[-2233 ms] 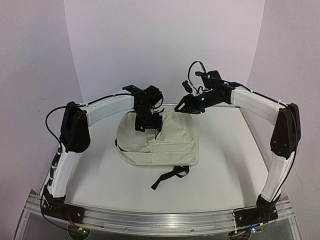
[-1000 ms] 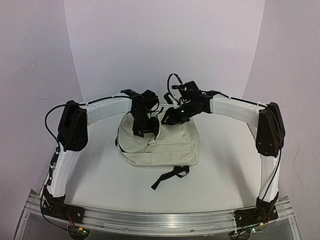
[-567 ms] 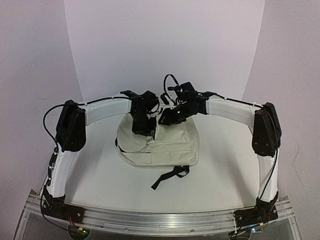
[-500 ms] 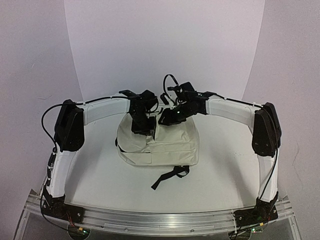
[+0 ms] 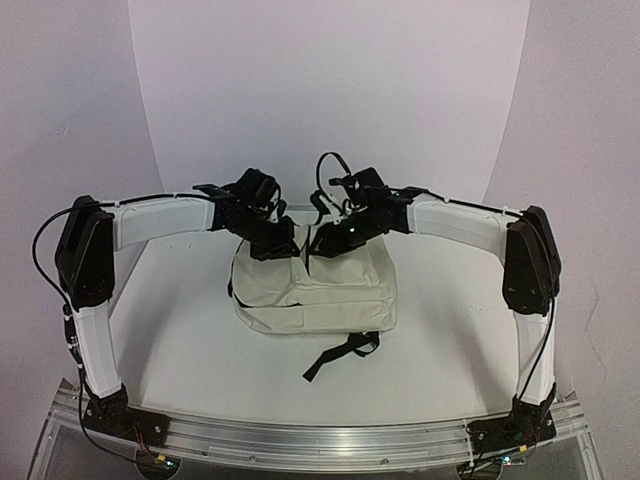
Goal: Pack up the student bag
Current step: Adjust the student bag at the center of the board.
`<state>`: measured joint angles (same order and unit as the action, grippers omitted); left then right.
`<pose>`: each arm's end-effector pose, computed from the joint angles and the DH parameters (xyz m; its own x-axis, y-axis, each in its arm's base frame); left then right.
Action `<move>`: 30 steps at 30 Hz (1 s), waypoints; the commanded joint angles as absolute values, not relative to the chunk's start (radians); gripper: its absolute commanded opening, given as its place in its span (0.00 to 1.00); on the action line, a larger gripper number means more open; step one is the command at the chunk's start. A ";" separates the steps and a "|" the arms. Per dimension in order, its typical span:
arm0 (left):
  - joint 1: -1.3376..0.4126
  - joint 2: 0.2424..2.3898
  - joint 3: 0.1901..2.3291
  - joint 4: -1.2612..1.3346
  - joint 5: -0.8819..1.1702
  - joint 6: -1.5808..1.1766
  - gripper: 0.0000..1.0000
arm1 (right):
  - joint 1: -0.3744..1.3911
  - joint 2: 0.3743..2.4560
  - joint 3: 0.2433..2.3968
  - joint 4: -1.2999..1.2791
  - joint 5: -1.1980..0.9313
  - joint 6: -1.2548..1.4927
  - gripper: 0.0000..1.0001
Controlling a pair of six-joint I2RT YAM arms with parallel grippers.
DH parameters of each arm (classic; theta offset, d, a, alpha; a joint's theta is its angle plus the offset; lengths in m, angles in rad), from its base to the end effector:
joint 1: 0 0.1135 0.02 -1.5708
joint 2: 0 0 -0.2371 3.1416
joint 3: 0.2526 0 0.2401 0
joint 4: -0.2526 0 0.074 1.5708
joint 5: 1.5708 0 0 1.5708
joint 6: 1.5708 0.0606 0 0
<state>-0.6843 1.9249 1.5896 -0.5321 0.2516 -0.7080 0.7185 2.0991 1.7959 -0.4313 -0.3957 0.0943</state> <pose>0.3216 -0.2818 0.2149 -0.9282 -0.0556 -0.3679 0.1756 0.8063 -0.5649 0.3428 0.3307 0.2191 -0.5798 -0.3915 -0.7145 -0.7716 0.5456 0.3271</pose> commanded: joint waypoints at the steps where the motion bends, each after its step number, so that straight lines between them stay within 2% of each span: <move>1: -0.679 1.822 1.570 -0.400 0.377 -0.693 0.00 | 0.731 2.166 1.832 -0.624 -0.499 0.050 0.32; 2: -0.670 1.813 1.565 -0.417 0.363 -0.698 0.09 | 0.730 2.162 1.849 -0.637 -0.499 0.032 0.32; 4: -0.651 1.777 1.533 -0.435 0.294 -0.732 0.37 | 0.727 2.149 1.868 -0.656 -0.493 0.010 0.33; 6: -0.626 1.733 1.495 -0.463 0.193 -0.773 0.59 | 0.724 2.136 1.880 -0.670 -0.497 -0.001 0.36; 8: -0.597 1.692 1.449 -0.489 0.121 -0.816 0.72 | 0.723 2.118 1.893 -0.678 -0.519 -0.027 0.40; 11: -0.541 1.652 1.391 -0.553 0.057 -0.852 0.82 | 0.708 2.089 1.942 -0.676 -0.577 -0.024 0.49; 13: -0.507 1.638 1.358 -0.576 0.047 -0.872 0.89 | 0.686 2.088 2.000 -0.673 -0.619 -0.009 0.58; 17: -0.421 1.663 1.309 -0.570 0.118 -0.866 0.96 | 0.618 2.126 2.100 -0.673 -0.680 0.076 0.77; 19: -0.398 1.686 1.307 -0.527 0.157 -0.835 0.96 | 0.586 2.155 2.142 -0.672 -0.674 0.083 0.80; 24: -0.355 1.808 1.378 -0.442 0.275 -0.756 0.95 | 0.502 2.277 2.252 -0.656 -0.638 0.121 0.82; 30: -0.355 1.914 1.432 -0.425 0.353 -0.750 0.89 | 0.463 2.437 2.414 -0.614 -0.635 0.159 0.84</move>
<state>-0.3542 1.8827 1.3810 -0.4792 0.2693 -0.7801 0.4638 2.3411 2.3192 -0.6394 -0.6368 0.1158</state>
